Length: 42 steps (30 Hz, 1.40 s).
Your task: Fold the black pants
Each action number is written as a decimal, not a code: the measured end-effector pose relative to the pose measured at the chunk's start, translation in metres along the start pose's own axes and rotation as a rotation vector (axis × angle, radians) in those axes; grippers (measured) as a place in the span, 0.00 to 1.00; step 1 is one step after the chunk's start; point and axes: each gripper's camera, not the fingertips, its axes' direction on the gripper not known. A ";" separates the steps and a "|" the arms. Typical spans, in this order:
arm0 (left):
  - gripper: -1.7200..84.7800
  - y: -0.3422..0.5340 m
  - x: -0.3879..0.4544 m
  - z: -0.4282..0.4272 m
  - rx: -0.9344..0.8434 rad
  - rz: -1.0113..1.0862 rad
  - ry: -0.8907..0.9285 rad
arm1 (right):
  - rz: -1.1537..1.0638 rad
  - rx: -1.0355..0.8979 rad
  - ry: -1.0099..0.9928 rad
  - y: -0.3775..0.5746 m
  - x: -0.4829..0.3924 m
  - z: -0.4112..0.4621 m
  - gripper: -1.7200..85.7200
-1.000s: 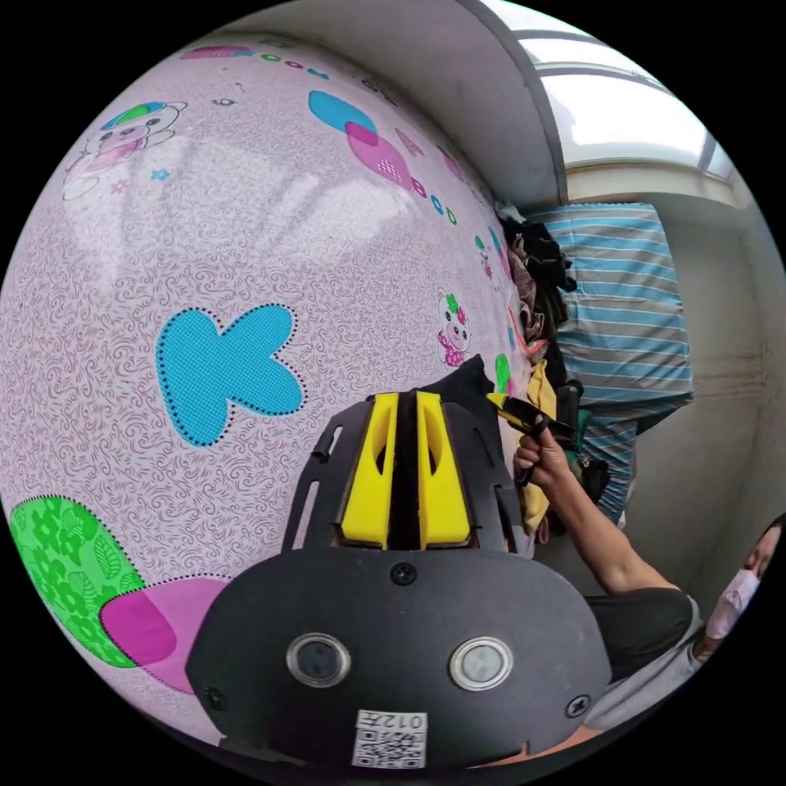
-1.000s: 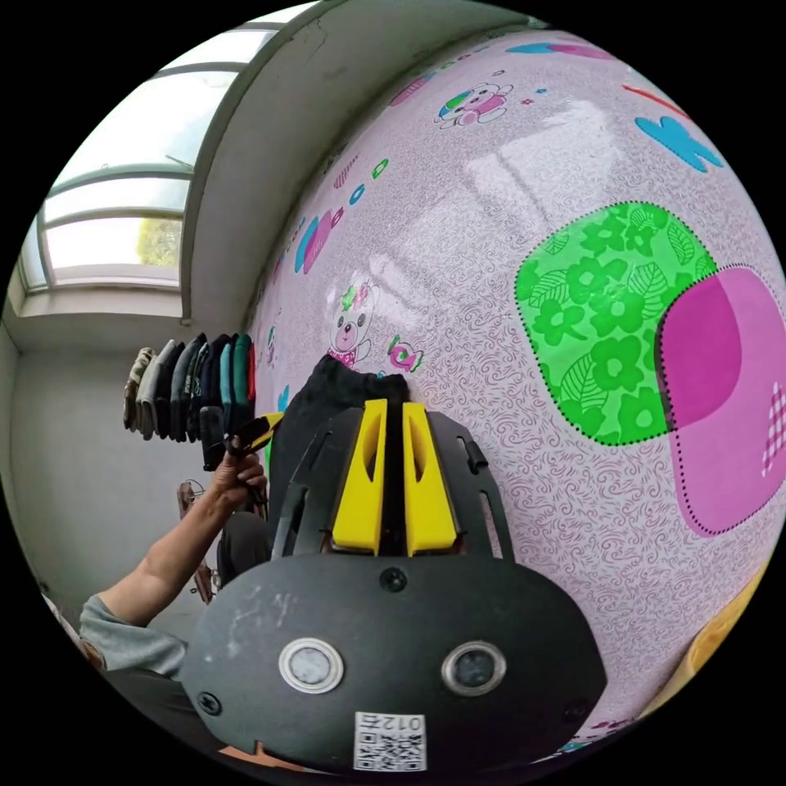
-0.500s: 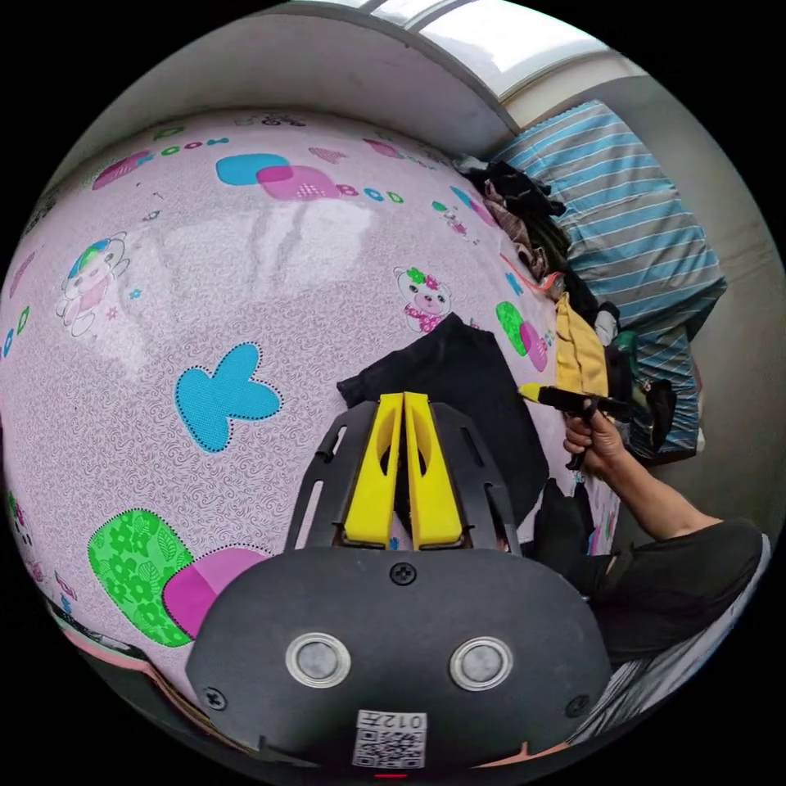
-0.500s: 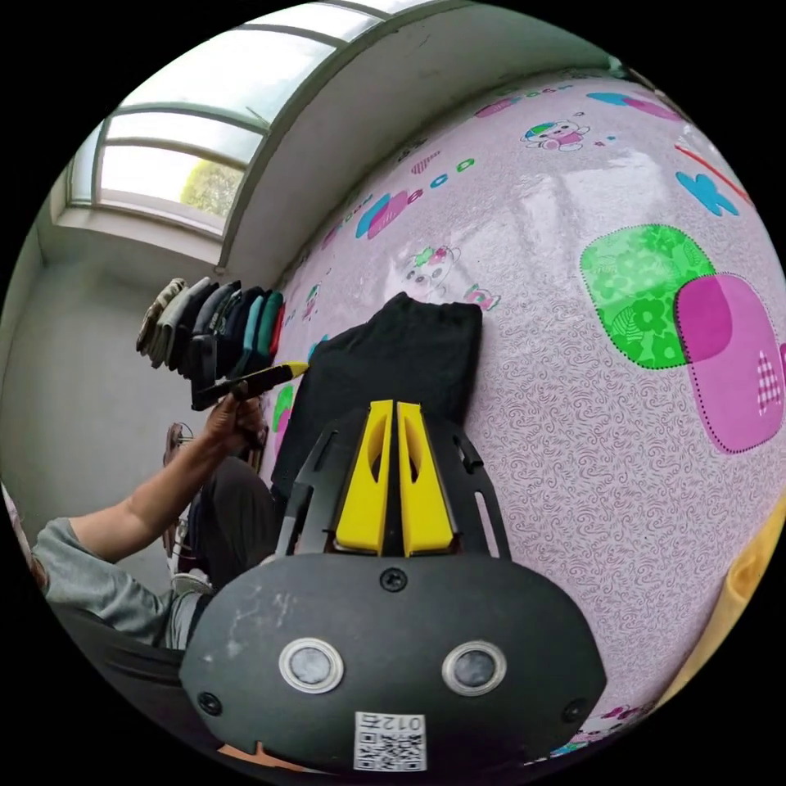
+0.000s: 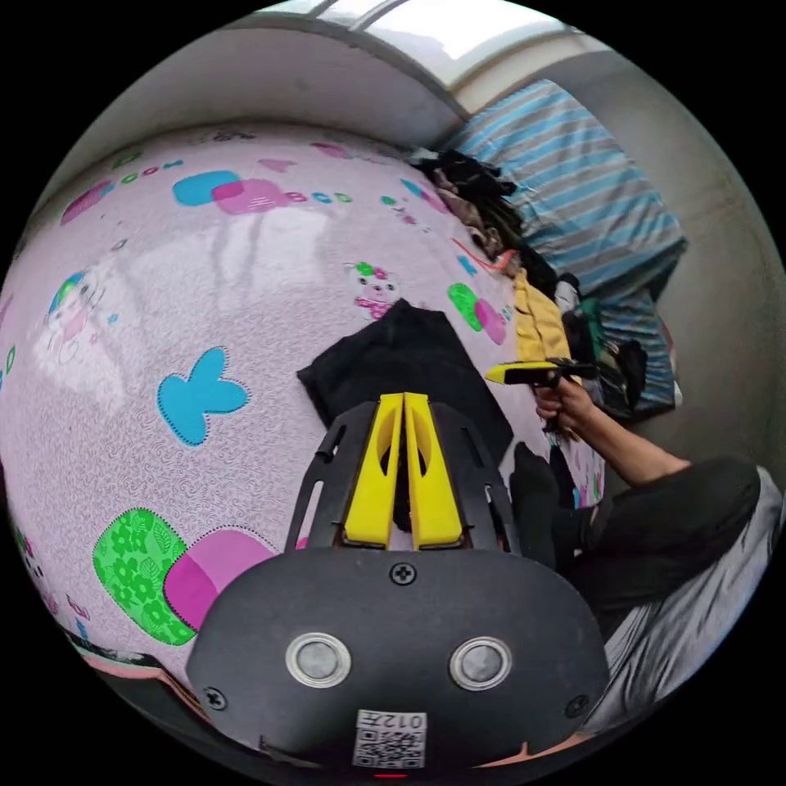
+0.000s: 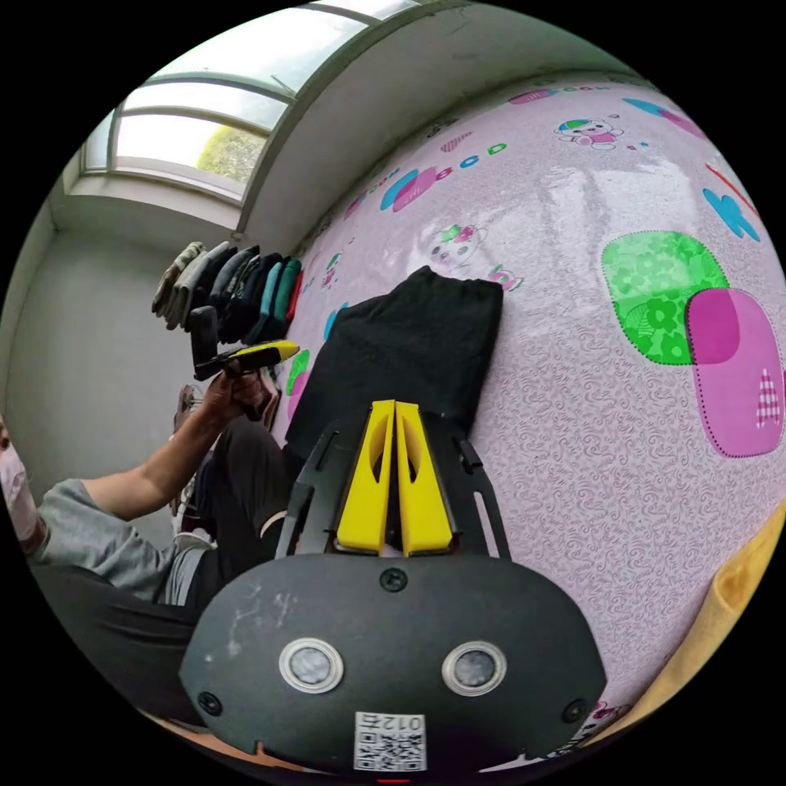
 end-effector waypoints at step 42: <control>0.17 0.050 -0.111 -0.013 -0.159 -0.237 0.276 | 0.302 -0.156 -0.253 0.066 0.162 0.006 0.13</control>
